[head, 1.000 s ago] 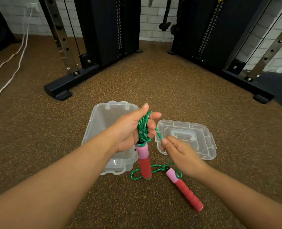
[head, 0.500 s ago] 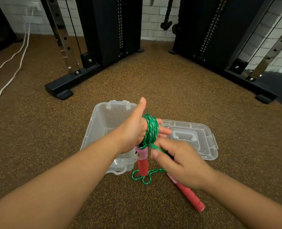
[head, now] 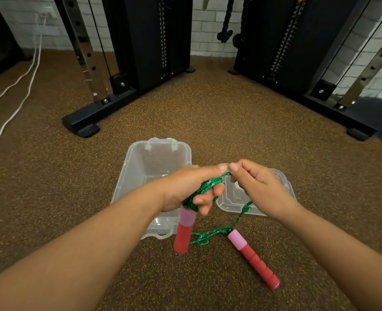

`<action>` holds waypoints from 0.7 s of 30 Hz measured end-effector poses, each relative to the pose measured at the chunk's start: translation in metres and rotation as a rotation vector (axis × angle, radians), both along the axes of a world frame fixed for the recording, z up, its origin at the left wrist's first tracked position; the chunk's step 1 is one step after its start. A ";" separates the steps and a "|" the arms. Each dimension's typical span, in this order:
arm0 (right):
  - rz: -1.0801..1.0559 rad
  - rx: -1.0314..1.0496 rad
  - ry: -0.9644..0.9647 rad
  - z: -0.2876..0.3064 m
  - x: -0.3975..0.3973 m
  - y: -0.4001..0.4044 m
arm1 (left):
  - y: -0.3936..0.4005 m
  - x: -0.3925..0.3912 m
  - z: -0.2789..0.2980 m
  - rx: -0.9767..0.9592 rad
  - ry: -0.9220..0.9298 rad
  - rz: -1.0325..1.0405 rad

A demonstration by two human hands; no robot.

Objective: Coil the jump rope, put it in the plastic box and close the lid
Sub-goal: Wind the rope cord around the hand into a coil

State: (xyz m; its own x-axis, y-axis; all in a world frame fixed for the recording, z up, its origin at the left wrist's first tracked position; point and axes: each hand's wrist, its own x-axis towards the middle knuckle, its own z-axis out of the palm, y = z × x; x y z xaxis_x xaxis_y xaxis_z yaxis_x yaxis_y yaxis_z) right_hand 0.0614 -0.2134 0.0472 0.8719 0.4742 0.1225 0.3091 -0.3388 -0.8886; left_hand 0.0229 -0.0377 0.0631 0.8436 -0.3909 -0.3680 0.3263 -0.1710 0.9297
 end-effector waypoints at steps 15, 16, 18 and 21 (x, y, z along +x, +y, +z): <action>0.030 -0.009 0.136 -0.047 -0.017 -0.006 | 0.006 0.010 0.005 -0.430 0.058 0.406; 0.049 -0.072 0.106 -0.051 -0.021 -0.007 | 0.006 0.011 0.003 -0.455 0.058 0.444; 0.080 -0.190 0.024 -0.054 -0.030 -0.007 | 0.004 0.012 0.000 -0.484 0.030 0.490; 0.123 -0.347 -0.112 -0.049 -0.043 -0.006 | 0.002 0.013 0.000 -0.511 -0.010 0.493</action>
State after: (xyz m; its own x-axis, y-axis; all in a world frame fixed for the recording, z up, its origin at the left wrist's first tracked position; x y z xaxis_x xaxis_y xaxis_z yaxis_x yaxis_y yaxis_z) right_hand 0.0182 -0.2193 -0.0019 0.7963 0.6042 0.0279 0.4548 -0.5676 -0.6863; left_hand 0.0357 -0.0356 0.0630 0.9690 -0.0847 -0.2322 0.2451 0.4524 0.8575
